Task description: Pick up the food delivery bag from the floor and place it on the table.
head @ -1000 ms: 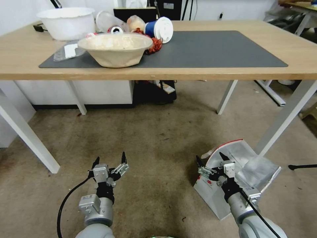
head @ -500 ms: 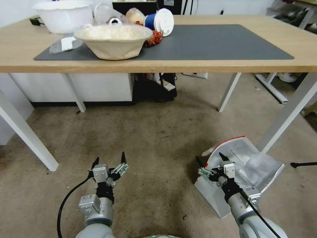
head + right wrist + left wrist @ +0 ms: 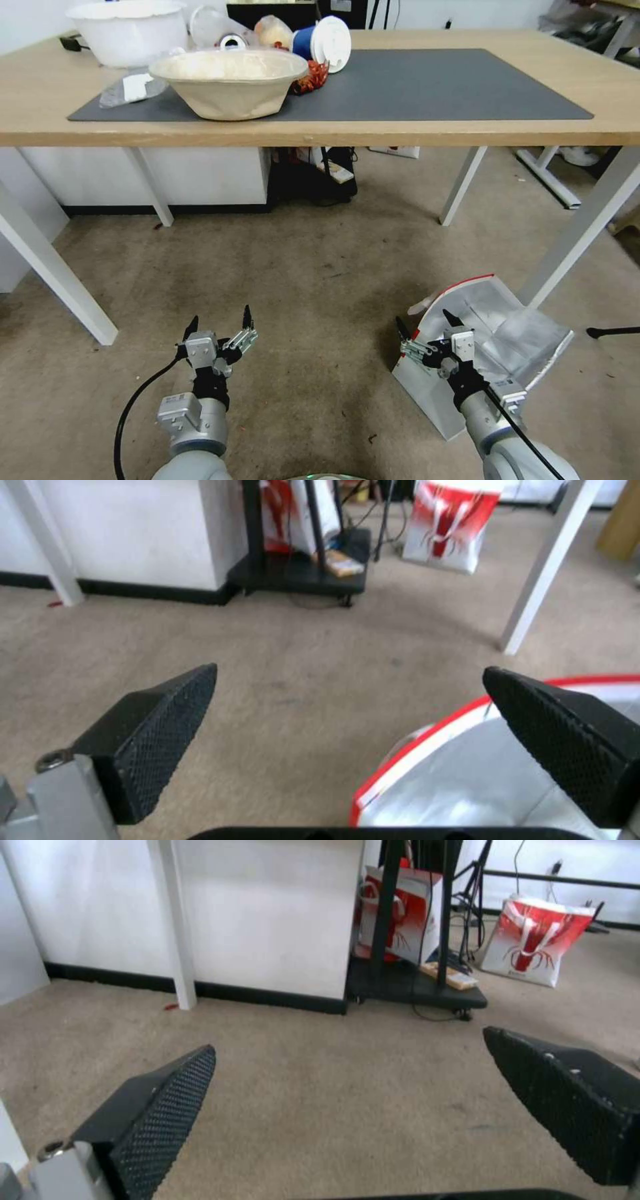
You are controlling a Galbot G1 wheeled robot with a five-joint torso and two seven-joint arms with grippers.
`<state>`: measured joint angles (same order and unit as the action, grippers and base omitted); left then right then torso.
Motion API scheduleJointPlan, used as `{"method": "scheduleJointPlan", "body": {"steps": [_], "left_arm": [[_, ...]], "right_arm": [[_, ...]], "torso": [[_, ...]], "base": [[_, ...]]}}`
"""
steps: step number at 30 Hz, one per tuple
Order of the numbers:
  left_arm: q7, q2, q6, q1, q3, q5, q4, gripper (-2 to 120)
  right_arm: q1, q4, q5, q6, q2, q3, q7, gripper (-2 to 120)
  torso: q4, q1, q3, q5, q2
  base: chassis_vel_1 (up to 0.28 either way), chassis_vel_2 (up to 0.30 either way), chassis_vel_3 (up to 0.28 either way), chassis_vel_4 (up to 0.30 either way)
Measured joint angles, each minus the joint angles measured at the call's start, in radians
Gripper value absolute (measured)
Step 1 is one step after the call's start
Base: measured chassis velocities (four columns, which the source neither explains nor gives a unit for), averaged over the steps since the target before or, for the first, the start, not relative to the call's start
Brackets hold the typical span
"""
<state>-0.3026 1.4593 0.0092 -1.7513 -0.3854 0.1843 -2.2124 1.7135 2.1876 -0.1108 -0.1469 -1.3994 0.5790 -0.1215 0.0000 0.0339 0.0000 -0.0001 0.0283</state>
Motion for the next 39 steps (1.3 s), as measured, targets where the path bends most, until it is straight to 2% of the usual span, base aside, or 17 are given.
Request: {"method": "scheduleJointPlan", "body": {"steps": [4, 8, 11, 12, 15, 16, 19, 26, 32, 39], "left_arm": [[0.0, -0.006, -0.006, -0.001, -0.006, 0.002, 0.0, 100], [-0.004, -0.012, -0.007, -0.002, -0.01, 0.002, -0.002, 100], [-0.006, -0.014, -0.008, -0.003, -0.011, 0.003, -0.005, 100], [-0.006, -0.014, -0.008, -0.003, -0.011, 0.003, -0.005, 100], [-0.006, -0.014, -0.007, 0.0, -0.01, 0.003, -0.005, 100], [-0.006, -0.014, -0.007, 0.0, -0.01, 0.003, -0.005, 100], [-0.005, -0.013, -0.007, 0.002, -0.009, 0.003, -0.002, 100], [-0.005, -0.017, -0.007, 0.004, -0.007, 0.003, 0.012, 100], [-0.004, -0.017, -0.007, 0.011, -0.004, 0.002, 0.019, 100], [-0.001, -0.017, -0.005, 0.018, -0.002, -0.002, 0.028, 100]], "right_arm": [[-0.003, 0.007, 0.007, 0.006, 0.004, 0.013, 0.022, 100], [-0.006, 0.017, 0.026, -0.011, 0.013, 0.039, 0.088, 100], [-0.006, 0.055, 0.042, -0.092, 0.029, 0.078, 0.192, 100], [-0.006, 0.055, 0.042, -0.092, 0.029, 0.078, 0.192, 100], [-0.023, 0.077, 0.046, -0.203, 0.041, 0.137, 0.306, 100], [-0.023, 0.077, 0.046, -0.203, 0.041, 0.137, 0.306, 100], [-0.053, 0.017, 0.04, -0.241, 0.057, 0.232, 0.366, 100], [-0.079, -0.073, -0.054, -0.296, 0.096, 0.341, 0.413, 100], [-0.127, -0.137, -0.117, -0.332, 0.124, 0.364, 0.42, 100], [-0.238, -0.269, -0.161, -0.383, 0.185, 0.274, 0.433, 100]], "torso": [[0.0, 0.0, 0.0, 0.0, 0.001], [0.0, 0.0, 0.0, 0.0002, 0.002], [0.0, 0.001, 0.0, -0.0001, 0.003], [0.0, 0.001, 0.0, -0.0001, 0.003], [-0.0001, 0.001, 0.0, 0.0, 0.003], [-0.0001, 0.001, 0.0, 0.0, 0.003], [0.0, 0.001, 0.0, 0.0006, 0.004], [0.0, 0.001, 0.0, 0.0001, 0.005], [-0.0001, 0.001, 0.0, 0.0001, 0.005], [0.0002, 0.001, 0.0, 0.0003, 0.005]], "base": [[0.0, 0.0, 0.0, 0.0], [0.0, 0.0, 0.0, 0.0], [0.0, 0.0, 0.0, 0.0], [0.0, 0.0, 0.0, 0.0], [0.0, 0.0, 0.0, 0.0], [0.0, 0.0, 0.0, 0.0], [0.0, 0.0, 0.0, 0.0], [0.0, 0.0, 0.0, 0.0], [0.0, 0.0, 0.0, 0.0], [0.0, 0.0, 0.0, 0.0]]}}
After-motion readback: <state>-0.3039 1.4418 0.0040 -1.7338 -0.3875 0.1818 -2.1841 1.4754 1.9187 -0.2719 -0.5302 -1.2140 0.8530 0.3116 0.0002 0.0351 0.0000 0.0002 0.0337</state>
